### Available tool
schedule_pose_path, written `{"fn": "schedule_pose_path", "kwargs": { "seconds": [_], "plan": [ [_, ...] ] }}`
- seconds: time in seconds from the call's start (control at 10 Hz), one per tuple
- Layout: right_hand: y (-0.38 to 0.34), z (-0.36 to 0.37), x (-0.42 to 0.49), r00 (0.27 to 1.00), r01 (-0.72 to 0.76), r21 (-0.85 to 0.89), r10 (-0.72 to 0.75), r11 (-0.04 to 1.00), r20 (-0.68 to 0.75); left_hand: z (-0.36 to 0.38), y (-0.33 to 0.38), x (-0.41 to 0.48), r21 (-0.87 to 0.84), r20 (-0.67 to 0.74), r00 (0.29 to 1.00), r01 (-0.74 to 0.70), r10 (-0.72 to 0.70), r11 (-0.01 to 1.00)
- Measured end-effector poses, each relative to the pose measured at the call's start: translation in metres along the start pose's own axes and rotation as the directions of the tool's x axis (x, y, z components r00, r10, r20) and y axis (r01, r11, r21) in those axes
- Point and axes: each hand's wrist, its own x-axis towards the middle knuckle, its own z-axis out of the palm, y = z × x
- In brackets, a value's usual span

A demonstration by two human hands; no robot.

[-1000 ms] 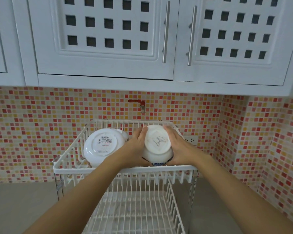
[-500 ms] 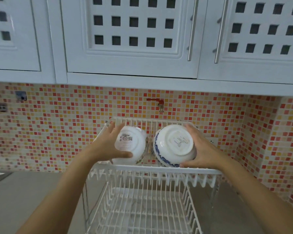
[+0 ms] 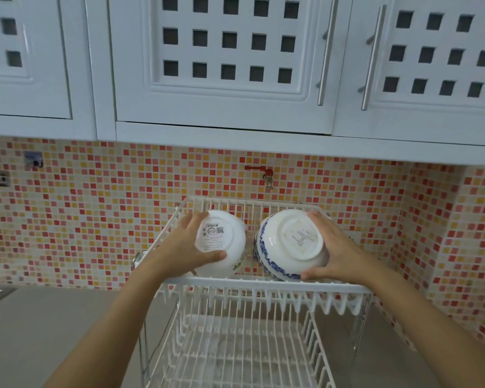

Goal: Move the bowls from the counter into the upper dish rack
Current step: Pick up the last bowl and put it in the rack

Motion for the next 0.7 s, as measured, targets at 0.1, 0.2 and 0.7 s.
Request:
{"fn": "schedule_pose_path", "kwargs": {
  "seconds": [0.1,0.2,0.7],
  "plan": [
    [0.0,0.0,0.0,1.0,-0.007,-0.019,0.007,1.0,0.005,0.0,-0.002,0.0,-0.005,-0.002,1.0,0.018,-0.018,1.0],
    [0.001,-0.001,0.001,1.0,-0.01,-0.033,0.01,0.999,0.0,0.0,0.003,0.0,0.013,-0.005,1.0,0.013,-0.013,1.0],
    [-0.004,-0.006,-0.003,0.993,0.007,0.045,-0.002,0.999,-0.115,-0.003,0.004,-0.001,0.026,-0.022,1.0,0.004,-0.004,1.0]
  ]
}}
